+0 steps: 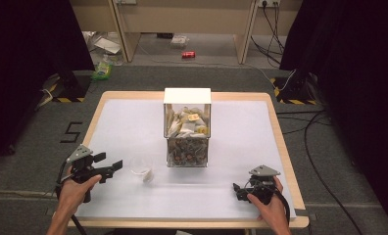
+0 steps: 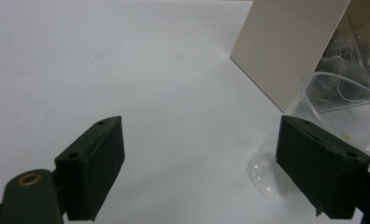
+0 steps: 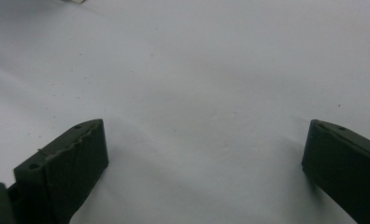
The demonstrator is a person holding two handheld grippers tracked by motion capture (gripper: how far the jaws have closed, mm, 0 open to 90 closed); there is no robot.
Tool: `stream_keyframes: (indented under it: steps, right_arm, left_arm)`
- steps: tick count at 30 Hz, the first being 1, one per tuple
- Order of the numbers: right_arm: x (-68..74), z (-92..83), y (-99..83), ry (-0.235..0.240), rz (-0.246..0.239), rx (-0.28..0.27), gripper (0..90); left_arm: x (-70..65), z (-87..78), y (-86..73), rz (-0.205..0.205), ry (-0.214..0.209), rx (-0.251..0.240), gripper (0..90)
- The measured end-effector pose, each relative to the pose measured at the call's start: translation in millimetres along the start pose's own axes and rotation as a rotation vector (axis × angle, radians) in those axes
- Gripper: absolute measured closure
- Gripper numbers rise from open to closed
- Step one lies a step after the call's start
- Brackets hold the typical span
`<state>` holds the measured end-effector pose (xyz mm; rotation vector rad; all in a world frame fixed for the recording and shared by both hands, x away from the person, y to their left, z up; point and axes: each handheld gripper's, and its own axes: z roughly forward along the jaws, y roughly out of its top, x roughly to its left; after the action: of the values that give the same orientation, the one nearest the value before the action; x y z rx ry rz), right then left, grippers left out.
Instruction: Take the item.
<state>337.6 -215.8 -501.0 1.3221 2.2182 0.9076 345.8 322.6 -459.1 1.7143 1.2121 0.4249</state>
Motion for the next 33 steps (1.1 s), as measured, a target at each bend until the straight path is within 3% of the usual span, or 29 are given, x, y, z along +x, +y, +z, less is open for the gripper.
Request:
stream_keyframes:
  steps: [14, 33]
  right_arm:
    - [-0.2, 0.0, 0.0, 0.000, -0.004, -0.001, 1.0]
    - [-0.2, 0.1, 0.0, 0.001, -0.001, 0.000, 0.9]
  left_arm:
    - [1.6, 2.9, -13.3, 0.008, 0.003, 0.031, 14.9]
    - [4.0, -3.5, -39.5, 0.025, 0.047, 0.106, 15.5]
